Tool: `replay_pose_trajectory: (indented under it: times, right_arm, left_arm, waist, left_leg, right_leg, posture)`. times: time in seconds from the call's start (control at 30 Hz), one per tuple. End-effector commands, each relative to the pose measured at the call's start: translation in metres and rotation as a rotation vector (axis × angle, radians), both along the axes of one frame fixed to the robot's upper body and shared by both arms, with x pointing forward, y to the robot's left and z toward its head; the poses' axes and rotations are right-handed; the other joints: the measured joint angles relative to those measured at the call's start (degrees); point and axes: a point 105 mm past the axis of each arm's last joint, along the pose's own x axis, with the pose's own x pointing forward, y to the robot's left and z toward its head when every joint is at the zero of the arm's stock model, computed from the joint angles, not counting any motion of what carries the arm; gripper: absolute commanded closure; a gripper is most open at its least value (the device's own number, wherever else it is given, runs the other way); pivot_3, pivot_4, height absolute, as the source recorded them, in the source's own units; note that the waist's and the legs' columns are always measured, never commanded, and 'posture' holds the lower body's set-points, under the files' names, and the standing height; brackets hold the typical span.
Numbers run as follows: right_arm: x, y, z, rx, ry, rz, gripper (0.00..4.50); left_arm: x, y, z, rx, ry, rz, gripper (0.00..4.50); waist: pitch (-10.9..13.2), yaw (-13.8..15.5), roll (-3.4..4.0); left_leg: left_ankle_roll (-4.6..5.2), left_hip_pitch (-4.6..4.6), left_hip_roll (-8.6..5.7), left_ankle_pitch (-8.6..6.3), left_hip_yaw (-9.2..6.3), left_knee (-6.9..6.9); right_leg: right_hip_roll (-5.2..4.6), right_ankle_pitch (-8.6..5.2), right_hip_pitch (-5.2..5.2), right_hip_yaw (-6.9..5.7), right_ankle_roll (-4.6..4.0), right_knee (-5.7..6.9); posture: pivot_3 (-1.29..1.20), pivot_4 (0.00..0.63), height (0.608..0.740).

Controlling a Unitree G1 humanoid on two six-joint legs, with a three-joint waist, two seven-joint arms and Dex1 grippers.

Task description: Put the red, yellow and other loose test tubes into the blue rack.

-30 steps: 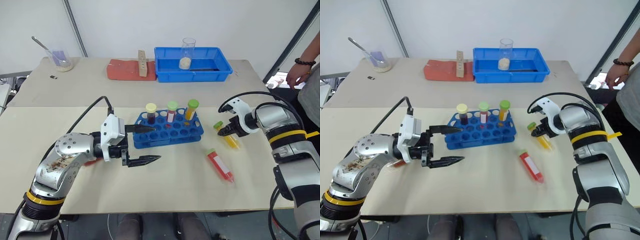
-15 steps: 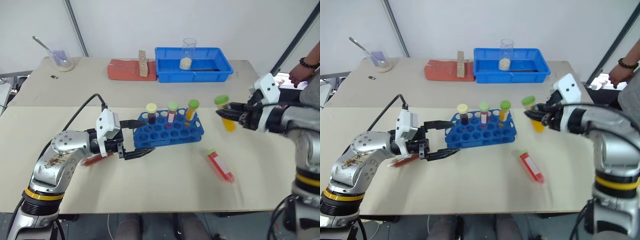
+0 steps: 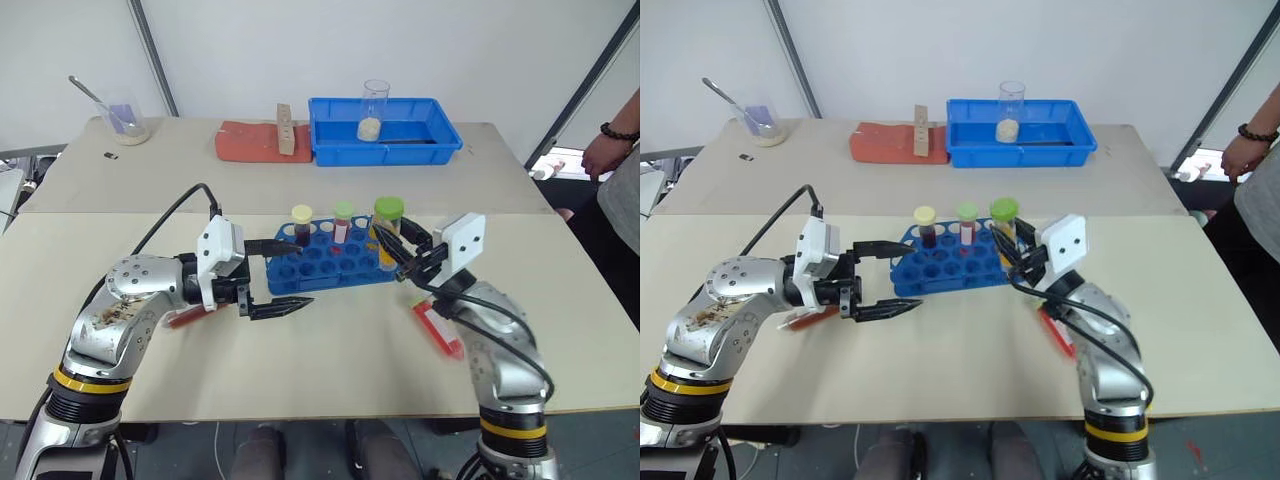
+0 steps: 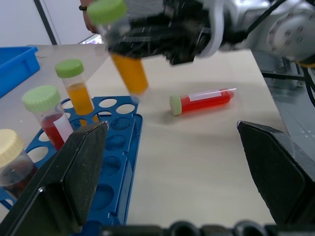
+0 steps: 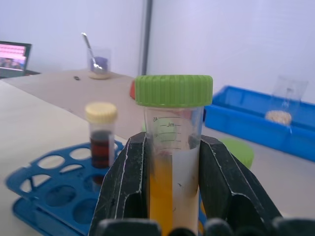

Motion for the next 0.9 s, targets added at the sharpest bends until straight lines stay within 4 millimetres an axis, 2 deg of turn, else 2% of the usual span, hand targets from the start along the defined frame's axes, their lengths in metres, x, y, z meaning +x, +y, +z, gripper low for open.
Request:
replay_pose_trajectory:
  times: [0.03,0.43,0.9]
  right_arm:
    - [0.004,-0.005,0.011,0.013,-0.107,-0.053,3.51]
    - [0.02,-0.012,-0.004,0.034,-0.109,-0.115,3.51]
    - [0.021,0.006,-0.012,0.042,-0.117,-0.072,3.51]
  left_arm:
    - [-0.002,-0.005,0.01,-0.019,-0.038,-0.019,0.0]
    - [0.0,-0.004,0.018,-0.066,-0.031,0.005,0.0]
    - [0.008,0.008,0.022,-0.094,-0.047,0.123,0.0]
  waist:
    - [0.0,0.0,0.0]
    - [0.0,-1.0,0.0]
    - [0.0,-1.2,0.0]
  left_leg:
    - [0.0,0.0,0.0,0.0,0.0,-0.01]
    - [0.0,0.0,0.0,0.0,-0.04,-0.03]
    - [0.0,0.0,0.02,0.0,-0.07,-0.03]
  right_leg:
    - [0.0,0.11,0.0,0.0,-0.19,-0.01]
    - [0.0,0.1,0.01,0.0,-0.2,-0.02]
    - [0.02,0.11,0.02,0.0,-0.21,-0.03]
  posture:
    - [0.0,0.15,0.74]
    - [0.0,0.15,0.74]
    - [0.0,0.15,0.74]
